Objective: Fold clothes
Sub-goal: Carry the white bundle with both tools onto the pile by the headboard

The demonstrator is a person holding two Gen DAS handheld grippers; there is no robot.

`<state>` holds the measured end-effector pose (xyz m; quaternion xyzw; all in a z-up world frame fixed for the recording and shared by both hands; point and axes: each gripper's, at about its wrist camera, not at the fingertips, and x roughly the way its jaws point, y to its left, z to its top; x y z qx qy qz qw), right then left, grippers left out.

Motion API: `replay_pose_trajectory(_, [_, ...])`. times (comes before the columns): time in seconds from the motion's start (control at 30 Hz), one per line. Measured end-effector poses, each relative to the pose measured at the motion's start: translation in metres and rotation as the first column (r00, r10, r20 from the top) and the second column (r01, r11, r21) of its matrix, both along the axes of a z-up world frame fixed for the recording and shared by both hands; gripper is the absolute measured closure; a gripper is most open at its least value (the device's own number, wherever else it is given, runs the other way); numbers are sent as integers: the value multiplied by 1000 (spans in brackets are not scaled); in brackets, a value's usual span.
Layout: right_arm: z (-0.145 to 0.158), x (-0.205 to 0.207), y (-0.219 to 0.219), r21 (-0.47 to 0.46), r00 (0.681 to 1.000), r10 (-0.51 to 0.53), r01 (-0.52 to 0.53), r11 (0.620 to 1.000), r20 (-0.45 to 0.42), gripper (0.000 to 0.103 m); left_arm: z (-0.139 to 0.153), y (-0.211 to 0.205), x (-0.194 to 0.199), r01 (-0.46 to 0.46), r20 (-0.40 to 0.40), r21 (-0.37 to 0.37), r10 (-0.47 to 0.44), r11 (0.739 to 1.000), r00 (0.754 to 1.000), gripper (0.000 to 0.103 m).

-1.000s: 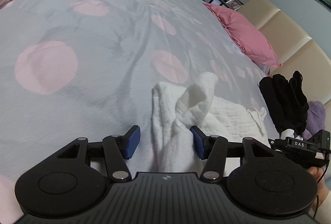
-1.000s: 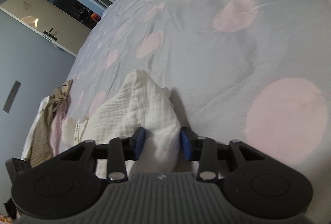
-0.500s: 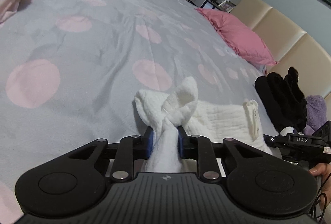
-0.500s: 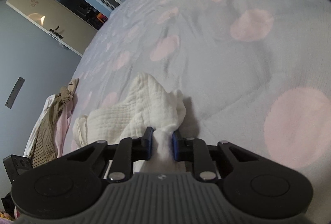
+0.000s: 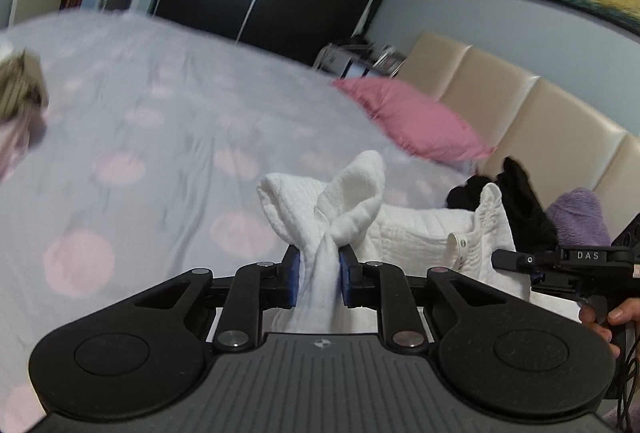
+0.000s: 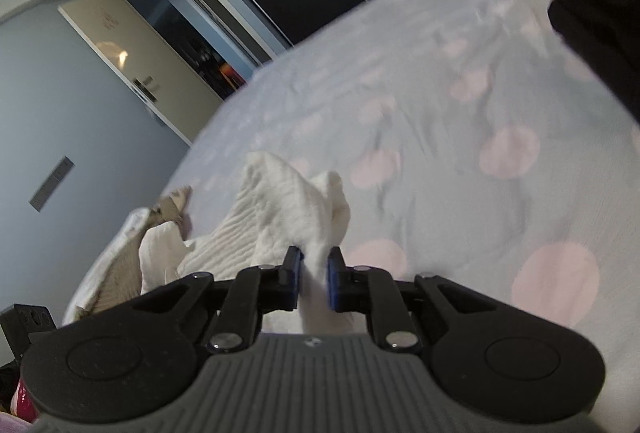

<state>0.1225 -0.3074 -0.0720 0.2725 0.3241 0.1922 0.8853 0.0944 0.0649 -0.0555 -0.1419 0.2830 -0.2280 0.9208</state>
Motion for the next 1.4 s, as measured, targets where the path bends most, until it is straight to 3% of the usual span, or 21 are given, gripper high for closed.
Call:
replay_pose_trajectory(0.17, [35,-18,-14,29,996,-26,24,999,83,88,39,-17,-17,37,95,9,-37,999,995,86])
replay_pose_trajectory(0.4, [87,-38,-48,51,986,-55,47,998,156,88,78,-49,-31,106,159,-10,-103,994,982,87])
replay_pose_trajectory(0.87, [156,-86,-146,-25,966,-153,161,987,209,89,116,-144,-27,289,191,-85,-269,954,944,87])
replay_pose_trajectory(1.2, [189,-128,-234,-75,934,-278,301,951,226,89,125,-238,-11,473,168,-120,-452,873,876,87])
replay_pose_trajectory(1.4, [183,-154,-292,-108,910,-379,399,911,170,89,95,-293,-9,551,73,-178,-547,816,834,87])
